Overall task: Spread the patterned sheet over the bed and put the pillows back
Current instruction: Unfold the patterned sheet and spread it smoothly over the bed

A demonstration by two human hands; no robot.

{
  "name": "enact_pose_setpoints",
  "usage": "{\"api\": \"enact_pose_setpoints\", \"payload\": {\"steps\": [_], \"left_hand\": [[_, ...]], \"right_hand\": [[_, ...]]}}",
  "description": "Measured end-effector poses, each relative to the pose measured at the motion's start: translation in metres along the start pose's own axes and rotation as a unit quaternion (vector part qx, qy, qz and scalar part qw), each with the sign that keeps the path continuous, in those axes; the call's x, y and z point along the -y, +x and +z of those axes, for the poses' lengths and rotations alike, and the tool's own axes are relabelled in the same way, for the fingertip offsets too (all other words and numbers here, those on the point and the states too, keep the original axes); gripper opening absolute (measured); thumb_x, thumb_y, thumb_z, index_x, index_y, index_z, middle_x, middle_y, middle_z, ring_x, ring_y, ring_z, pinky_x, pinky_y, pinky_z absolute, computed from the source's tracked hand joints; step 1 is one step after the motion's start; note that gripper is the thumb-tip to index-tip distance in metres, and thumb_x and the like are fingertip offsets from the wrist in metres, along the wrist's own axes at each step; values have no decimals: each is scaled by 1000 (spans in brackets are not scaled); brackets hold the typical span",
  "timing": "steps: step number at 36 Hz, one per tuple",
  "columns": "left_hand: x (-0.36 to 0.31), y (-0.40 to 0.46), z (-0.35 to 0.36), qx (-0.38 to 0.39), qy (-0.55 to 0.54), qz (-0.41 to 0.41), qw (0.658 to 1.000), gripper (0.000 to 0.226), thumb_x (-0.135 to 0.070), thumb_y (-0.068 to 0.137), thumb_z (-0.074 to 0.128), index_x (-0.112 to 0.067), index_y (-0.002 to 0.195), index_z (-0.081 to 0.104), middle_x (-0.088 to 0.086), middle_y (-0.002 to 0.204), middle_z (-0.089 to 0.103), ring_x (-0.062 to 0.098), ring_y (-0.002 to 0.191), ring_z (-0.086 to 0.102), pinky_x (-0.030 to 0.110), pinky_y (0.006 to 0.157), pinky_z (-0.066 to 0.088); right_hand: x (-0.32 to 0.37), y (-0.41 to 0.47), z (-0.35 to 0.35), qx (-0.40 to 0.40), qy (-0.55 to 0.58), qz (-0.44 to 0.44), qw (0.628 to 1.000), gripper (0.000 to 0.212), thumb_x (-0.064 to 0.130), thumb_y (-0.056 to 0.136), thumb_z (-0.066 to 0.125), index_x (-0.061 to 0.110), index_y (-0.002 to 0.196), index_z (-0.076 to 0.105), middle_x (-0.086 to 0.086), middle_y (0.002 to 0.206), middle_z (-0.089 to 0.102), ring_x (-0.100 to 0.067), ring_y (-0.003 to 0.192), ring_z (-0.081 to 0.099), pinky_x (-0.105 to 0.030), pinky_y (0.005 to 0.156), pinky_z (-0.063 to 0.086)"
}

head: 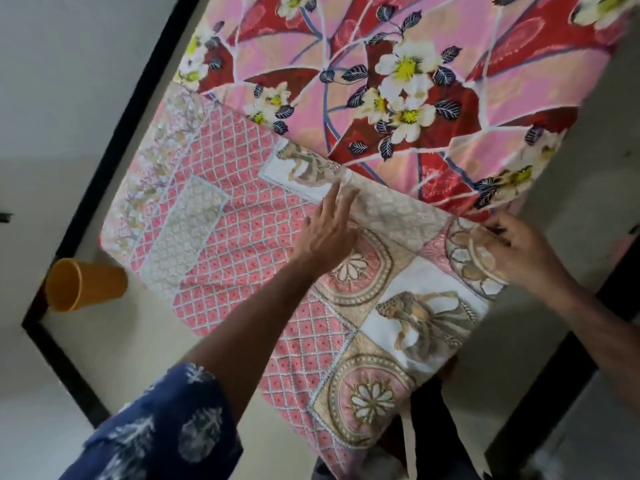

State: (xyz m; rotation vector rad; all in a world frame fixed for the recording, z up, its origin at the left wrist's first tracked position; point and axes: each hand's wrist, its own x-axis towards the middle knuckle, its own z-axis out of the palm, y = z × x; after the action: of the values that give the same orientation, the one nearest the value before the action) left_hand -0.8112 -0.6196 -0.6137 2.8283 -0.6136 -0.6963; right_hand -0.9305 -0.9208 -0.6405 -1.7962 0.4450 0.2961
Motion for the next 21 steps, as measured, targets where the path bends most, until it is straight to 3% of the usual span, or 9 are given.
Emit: {"api": "enact_pose_setpoints", "payload": {"steps": [2,3,6,8,12,15,17,19,21], "left_hand": [[-6,14,-6,2,12,19,1000,78,-40,98,57,-27,159,11,11,170,0,46,141,39,67,101,45],[-9,19,-9,6,20,28,999,76,-42,99,55,-27,159,11,12,169,2,47,139,41,68,98,47],[-19,26,-10,26,62,29,997,71,-47,101,51,-31,159,14,11,169,5,47,137,42,65,97,48],[-24,26,-10,24,95,33,995,69,-50,102,48,-33,159,14,10,169,6,46,136,42,61,97,49],[-23,30,-1,21,77,41,996,72,-49,102,47,-33,160,9,10,170,3,49,137,39,61,101,47],[-12,35,21,47,55,46,996,79,-60,99,38,-30,160,-3,14,170,-5,51,149,18,66,115,31],[-11,34,34,55,68,43,995,82,-67,98,29,-30,160,-11,14,169,-13,51,152,3,69,119,19],[-17,31,41,51,51,18,997,82,-63,101,32,-28,160,-12,13,168,-19,51,151,-8,67,121,6],[-23,28,45,29,29,2,999,83,-60,102,35,-24,161,-13,13,167,-23,48,151,-14,64,121,3]], "right_hand": [[-2,1,-7,26,33,27,999,73,94,58,60,27,87,61,12,72,69,-6,56,57,-19,44,49],[-1,1,-8,37,33,26,998,75,92,59,61,23,89,62,13,73,68,-7,60,59,-17,46,50],[1,3,-10,55,47,11,997,59,62,74,64,8,96,61,-2,83,67,-9,65,62,-18,46,51],[3,2,-11,54,71,18,996,48,52,74,65,8,92,62,-2,78,65,-9,62,60,-16,45,49],[-10,-3,-17,42,75,47,995,51,64,73,68,13,77,66,7,56,57,-5,49,52,-15,45,43],[-27,-5,-26,87,-2,81,993,68,77,71,70,8,75,68,6,56,55,-11,51,47,-21,46,32],[-36,-4,-32,118,-30,125,985,67,72,59,79,8,66,62,9,49,49,-12,48,43,-21,44,27],[-43,0,-38,145,-36,145,978,67,65,52,84,3,62,61,6,51,52,-16,52,45,-25,49,28],[-48,4,-46,157,-22,144,977,69,62,52,89,-1,71,71,-2,61,61,-17,57,52,-27,54,34]]}}
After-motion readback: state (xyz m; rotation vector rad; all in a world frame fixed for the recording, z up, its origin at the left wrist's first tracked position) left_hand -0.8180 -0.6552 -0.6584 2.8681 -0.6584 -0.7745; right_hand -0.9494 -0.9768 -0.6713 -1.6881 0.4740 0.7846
